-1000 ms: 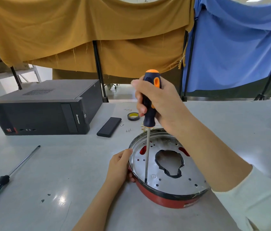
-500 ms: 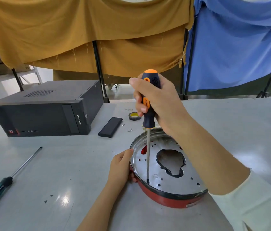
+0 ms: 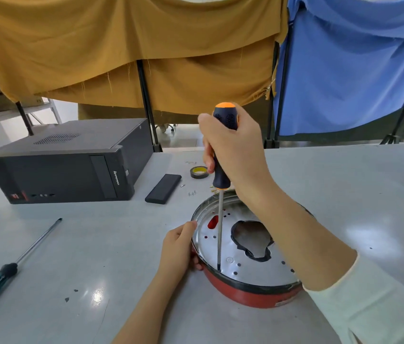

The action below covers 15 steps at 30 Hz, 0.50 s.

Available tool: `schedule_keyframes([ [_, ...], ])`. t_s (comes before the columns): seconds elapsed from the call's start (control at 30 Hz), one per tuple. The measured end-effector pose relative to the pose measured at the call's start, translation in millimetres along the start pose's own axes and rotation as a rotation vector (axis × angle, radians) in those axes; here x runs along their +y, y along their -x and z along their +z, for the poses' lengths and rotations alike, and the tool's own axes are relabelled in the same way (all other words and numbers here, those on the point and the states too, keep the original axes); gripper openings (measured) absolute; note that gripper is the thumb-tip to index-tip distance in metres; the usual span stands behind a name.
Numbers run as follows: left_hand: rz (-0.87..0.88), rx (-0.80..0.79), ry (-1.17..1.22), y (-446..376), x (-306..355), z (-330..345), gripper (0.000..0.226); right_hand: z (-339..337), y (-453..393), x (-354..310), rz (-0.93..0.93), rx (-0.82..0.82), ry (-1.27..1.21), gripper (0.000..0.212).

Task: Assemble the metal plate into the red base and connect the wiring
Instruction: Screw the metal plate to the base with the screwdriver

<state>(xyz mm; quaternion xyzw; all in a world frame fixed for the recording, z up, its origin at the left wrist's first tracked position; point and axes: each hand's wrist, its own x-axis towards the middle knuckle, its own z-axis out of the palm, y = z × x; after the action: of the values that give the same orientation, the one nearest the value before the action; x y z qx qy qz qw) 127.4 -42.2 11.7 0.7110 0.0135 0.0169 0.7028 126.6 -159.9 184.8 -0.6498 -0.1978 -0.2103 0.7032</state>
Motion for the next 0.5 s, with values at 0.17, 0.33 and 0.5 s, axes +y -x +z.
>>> schedule_keyframes([
  [0.17,-0.001,0.003,0.003,-4,-4,0,0.032,-14,-13,-10,0.264,-0.643,-0.341,0.008],
  [0.33,0.008,0.01,0.017,-4,-5,0,0.034,-10,-4,-4,0.267,-0.468,-0.395,0.021],
  [0.5,0.025,0.009,0.017,-3,-7,0,0.038,-2,9,4,-0.031,0.139,0.051,0.022],
])
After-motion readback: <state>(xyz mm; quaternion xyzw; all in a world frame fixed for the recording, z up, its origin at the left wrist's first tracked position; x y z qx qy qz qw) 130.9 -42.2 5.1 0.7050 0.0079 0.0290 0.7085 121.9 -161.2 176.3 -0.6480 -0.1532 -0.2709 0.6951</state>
